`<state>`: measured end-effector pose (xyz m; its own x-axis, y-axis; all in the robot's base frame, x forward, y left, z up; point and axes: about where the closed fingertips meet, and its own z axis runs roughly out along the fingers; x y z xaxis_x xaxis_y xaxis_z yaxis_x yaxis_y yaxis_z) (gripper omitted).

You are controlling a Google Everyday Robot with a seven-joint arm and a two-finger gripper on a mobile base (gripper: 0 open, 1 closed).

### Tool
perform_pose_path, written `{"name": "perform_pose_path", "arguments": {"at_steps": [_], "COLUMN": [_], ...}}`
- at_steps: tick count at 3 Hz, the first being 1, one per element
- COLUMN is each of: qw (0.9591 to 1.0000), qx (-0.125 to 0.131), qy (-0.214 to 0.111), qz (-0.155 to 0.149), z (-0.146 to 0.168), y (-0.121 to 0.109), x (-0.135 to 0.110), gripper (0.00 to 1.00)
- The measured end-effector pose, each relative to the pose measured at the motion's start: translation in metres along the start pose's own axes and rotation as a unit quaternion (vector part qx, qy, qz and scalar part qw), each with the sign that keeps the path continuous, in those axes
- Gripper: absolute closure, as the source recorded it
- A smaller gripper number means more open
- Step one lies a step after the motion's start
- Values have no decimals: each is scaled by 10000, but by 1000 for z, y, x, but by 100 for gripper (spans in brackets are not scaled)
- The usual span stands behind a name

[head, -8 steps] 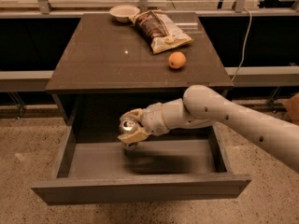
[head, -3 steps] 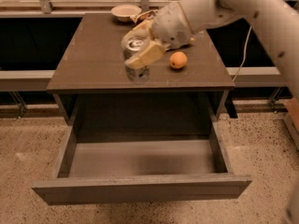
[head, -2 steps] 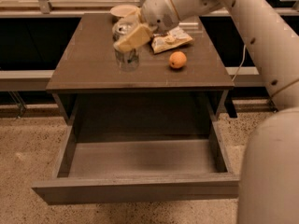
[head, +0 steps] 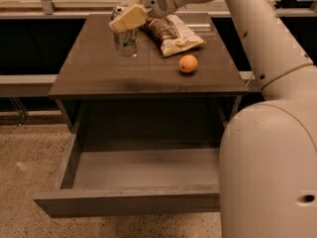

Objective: Pick 7up can from top drawer and place on counter

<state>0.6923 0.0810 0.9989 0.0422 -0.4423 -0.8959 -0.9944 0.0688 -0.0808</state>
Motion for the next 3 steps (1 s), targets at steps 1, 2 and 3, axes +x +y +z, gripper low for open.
{"name": "perform_pose_path", "arguments": {"at_steps": [1, 2, 3], "qw": [9993, 9977, 9977], "qx": [138, 67, 39], "qy": [64, 105, 108], "qz": [338, 666, 673], "z": [19, 47, 51], "y": [-18, -26, -25], "x": [17, 48, 48], "gripper": [86, 62, 39]}}
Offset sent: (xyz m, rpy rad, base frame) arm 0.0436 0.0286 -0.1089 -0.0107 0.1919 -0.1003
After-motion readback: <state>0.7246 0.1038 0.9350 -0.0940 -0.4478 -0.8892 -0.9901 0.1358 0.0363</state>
